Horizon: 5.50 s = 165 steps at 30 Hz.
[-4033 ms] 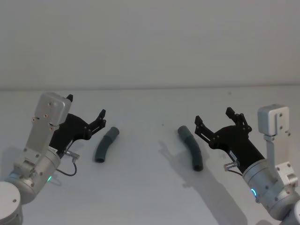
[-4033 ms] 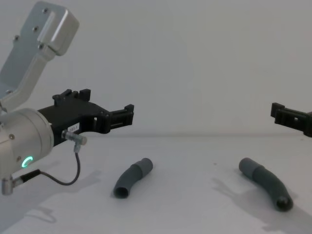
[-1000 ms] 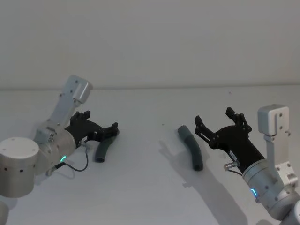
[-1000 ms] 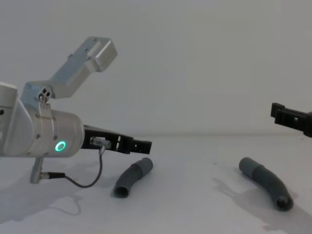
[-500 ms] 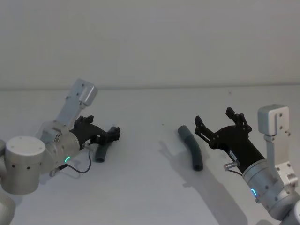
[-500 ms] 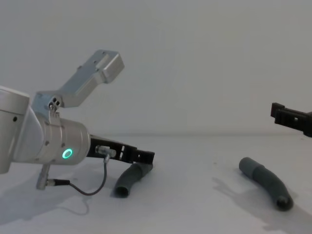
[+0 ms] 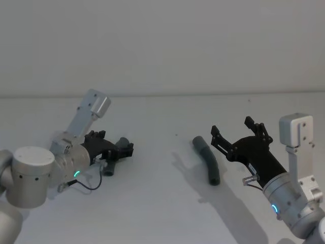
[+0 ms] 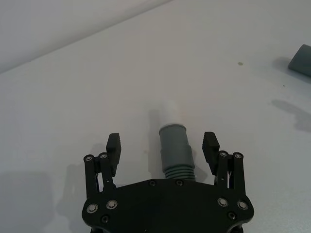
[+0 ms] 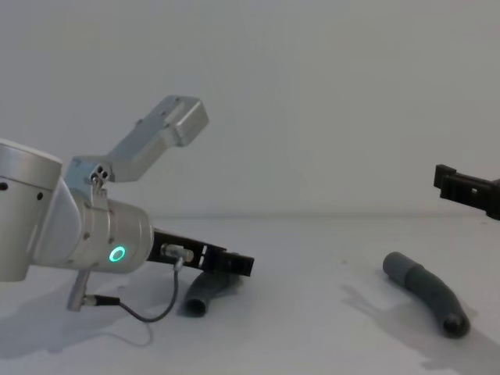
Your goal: Use both hands to pick up one end of the pipe from the table, align the ends, and insert them.
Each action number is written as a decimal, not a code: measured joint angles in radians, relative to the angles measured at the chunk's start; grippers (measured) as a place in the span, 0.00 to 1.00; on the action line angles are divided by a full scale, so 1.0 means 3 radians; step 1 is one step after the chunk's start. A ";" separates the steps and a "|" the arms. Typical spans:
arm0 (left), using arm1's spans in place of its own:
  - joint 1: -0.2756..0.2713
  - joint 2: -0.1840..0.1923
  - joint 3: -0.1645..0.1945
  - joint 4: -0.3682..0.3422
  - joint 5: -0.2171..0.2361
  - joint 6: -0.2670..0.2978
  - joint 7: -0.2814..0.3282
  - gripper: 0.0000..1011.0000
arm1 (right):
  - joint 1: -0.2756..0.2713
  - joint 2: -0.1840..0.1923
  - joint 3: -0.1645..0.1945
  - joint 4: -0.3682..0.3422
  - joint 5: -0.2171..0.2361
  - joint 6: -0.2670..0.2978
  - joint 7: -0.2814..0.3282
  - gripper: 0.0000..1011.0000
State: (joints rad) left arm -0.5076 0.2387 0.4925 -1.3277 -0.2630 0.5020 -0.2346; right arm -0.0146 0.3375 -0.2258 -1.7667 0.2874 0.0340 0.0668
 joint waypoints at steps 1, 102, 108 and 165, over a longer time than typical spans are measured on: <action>-0.0004 -0.0002 0.0001 0.0007 0.0002 0.0004 -0.0006 0.99 | 0.0000 0.0000 0.0000 0.0000 0.0000 0.0000 0.0000 0.99; -0.0168 0.0137 0.0147 0.0110 0.0237 -0.0773 -0.0629 0.33 | 0.0000 0.0000 0.0000 0.0000 0.0000 0.0000 0.0000 0.99; -0.0234 0.0188 0.0189 0.0160 0.0249 -0.1061 -0.0833 0.33 | 0.0000 0.0000 0.0000 0.0000 0.0000 0.0001 0.0000 0.99; -0.0793 0.0415 0.0418 0.0611 -0.0056 -0.2842 -0.2348 0.33 | 0.0936 0.0008 -0.0347 0.0423 -0.0093 0.2043 0.0297 0.99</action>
State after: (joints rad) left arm -0.7455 0.3633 0.6179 -1.1446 -0.2797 -0.3505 -0.9389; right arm 0.2661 0.3399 -0.3300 -1.6398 0.2594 0.6469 0.1559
